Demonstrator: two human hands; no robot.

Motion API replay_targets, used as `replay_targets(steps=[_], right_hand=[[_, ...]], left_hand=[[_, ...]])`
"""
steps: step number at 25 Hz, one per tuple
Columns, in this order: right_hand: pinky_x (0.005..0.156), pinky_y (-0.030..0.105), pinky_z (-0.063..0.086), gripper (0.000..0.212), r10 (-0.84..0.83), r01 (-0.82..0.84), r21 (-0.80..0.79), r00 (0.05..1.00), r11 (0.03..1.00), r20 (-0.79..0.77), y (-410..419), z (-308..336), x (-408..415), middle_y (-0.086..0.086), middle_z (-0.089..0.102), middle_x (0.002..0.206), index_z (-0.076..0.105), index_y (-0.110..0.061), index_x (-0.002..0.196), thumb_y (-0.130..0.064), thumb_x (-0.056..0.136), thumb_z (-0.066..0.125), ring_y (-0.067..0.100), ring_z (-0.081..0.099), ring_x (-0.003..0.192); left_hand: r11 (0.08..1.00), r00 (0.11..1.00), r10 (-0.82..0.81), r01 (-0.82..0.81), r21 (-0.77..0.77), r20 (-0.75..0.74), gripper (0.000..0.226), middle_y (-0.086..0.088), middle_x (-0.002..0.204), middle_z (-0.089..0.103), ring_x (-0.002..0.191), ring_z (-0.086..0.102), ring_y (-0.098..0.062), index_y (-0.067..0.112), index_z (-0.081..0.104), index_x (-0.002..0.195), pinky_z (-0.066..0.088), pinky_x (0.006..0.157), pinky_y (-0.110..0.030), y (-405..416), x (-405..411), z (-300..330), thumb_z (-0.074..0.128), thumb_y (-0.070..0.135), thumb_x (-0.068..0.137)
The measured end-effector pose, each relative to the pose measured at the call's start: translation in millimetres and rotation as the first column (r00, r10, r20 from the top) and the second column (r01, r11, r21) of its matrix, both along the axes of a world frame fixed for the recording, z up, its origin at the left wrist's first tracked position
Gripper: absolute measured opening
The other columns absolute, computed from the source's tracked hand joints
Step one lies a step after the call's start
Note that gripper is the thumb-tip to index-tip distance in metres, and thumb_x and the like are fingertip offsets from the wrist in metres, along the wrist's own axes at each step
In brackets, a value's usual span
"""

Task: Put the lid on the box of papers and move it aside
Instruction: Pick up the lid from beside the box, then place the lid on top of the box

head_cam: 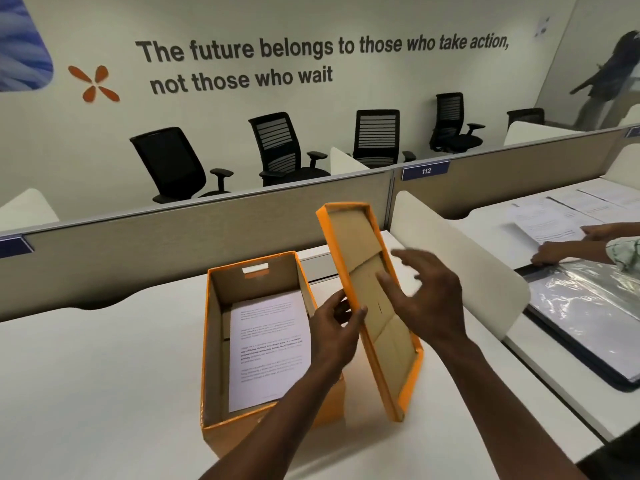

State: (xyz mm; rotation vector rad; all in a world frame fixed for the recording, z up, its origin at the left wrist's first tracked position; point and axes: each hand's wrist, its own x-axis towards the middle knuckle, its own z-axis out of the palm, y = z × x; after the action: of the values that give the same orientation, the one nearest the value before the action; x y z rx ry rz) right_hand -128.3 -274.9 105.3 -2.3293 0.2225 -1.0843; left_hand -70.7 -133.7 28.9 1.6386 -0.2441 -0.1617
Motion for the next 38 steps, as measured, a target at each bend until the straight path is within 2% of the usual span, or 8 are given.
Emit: replay_targets(steps=[7,13,18,21,24,29,33,38], right_hand=[[0.059,0.032,0.06,0.032,-0.074,0.091,-0.182,0.992,0.979,0.1,55,66,39,-0.002,0.075,0.082,0.073,-0.02,0.093,-0.051,0.084,0.071,0.016,0.071,0.069],[0.07,0.029,0.062,0.025,-0.074,0.109,-0.105,0.953,0.988,0.295,61,101,6,0.003,0.078,0.09,0.074,-0.013,0.104,-0.034,0.091,0.072,0.015,0.074,0.073],[0.074,0.003,0.05,0.03,0.175,-0.161,-0.068,0.903,0.985,0.393,67,176,-47,-0.027,0.065,0.109,0.064,-0.025,0.121,-0.036,0.093,0.07,-0.014,0.065,0.088],[0.074,0.007,0.054,0.022,0.348,-0.37,-0.022,0.852,0.929,0.391,73,203,-71,-0.035,0.066,0.101,0.06,-0.033,0.113,-0.029,0.094,0.07,-0.009,0.069,0.095],[0.077,0.015,0.057,0.019,0.435,-0.501,0.065,0.803,0.863,0.407,71,212,-76,-0.028,0.072,0.102,0.061,-0.031,0.113,-0.026,0.096,0.065,0.002,0.072,0.099],[0.079,0.023,0.059,0.024,0.382,-0.549,0.306,0.8,0.778,0.463,64,206,-44,-0.015,0.076,0.103,0.059,-0.023,0.122,-0.023,0.098,0.06,0.013,0.072,0.103],[0.084,0.04,0.061,0.027,0.254,-0.487,0.412,0.826,0.77,0.502,58,188,-5,0.002,0.071,0.1,0.056,-0.014,0.114,-0.032,0.095,0.065,0.018,0.073,0.095],[0.078,0.022,0.059,0.045,0.457,-0.507,0.433,0.861,0.745,0.221,62,103,27,-0.014,0.063,0.129,0.051,-0.034,0.136,-0.054,0.095,0.055,0.011,0.066,0.115]], left_hand=[[0.999,0.971,0.017,-0.026,0.036,0.237,0.053,0.009,0.129,0.072,0.117,0.067,0.001,0.021,0.06,0.142,0.052,0.086,-0.005,6,-49,10,0.074,0.021,0.091],[0.985,0.957,-0.156,0.17,-0.039,0.246,0.058,0.012,0.133,0.07,0.12,0.069,-0.007,0.036,0.059,0.139,0.058,0.1,-0.037,15,-51,56,0.079,0.031,0.085],[0.976,0.952,-0.187,0.207,-0.064,0.242,0.073,0.014,0.156,0.046,0.141,0.045,-0.001,0.054,0.041,0.145,0.048,0.108,-0.025,56,15,104,0.075,0.056,0.081],[0.98,0.97,-0.172,0.187,-0.069,0.174,0.097,0.009,0.165,0.033,0.15,0.034,-0.008,0.048,0.032,0.153,0.041,0.118,-0.042,74,38,109,0.077,0.068,0.07],[0.954,0.959,-0.218,0.248,-0.166,0.179,0.103,0.008,0.151,0.055,0.139,0.053,-0.011,0.037,0.042,0.151,0.053,0.107,-0.038,91,47,114,0.081,0.07,0.061],[0.935,0.984,-0.079,0.128,-0.332,0.157,0.092,-0.005,0.132,0.07,0.124,0.066,-0.027,0.017,0.058,0.139,0.055,0.101,-0.049,124,49,118,0.082,0.065,0.064],[0.934,0.978,0.122,-0.055,-0.353,0.169,0.039,0.017,0.114,0.076,0.107,0.073,-0.011,0.034,0.064,0.121,0.06,0.096,-0.042,146,49,115,0.068,0.041,0.082],[0.883,0.95,0.303,-0.252,-0.396,0.073,0.057,0.004,0.127,0.074,0.112,0.072,-0.023,0.023,0.064,0.135,0.062,0.091,-0.045,189,59,113,0.07,0.044,0.082]])
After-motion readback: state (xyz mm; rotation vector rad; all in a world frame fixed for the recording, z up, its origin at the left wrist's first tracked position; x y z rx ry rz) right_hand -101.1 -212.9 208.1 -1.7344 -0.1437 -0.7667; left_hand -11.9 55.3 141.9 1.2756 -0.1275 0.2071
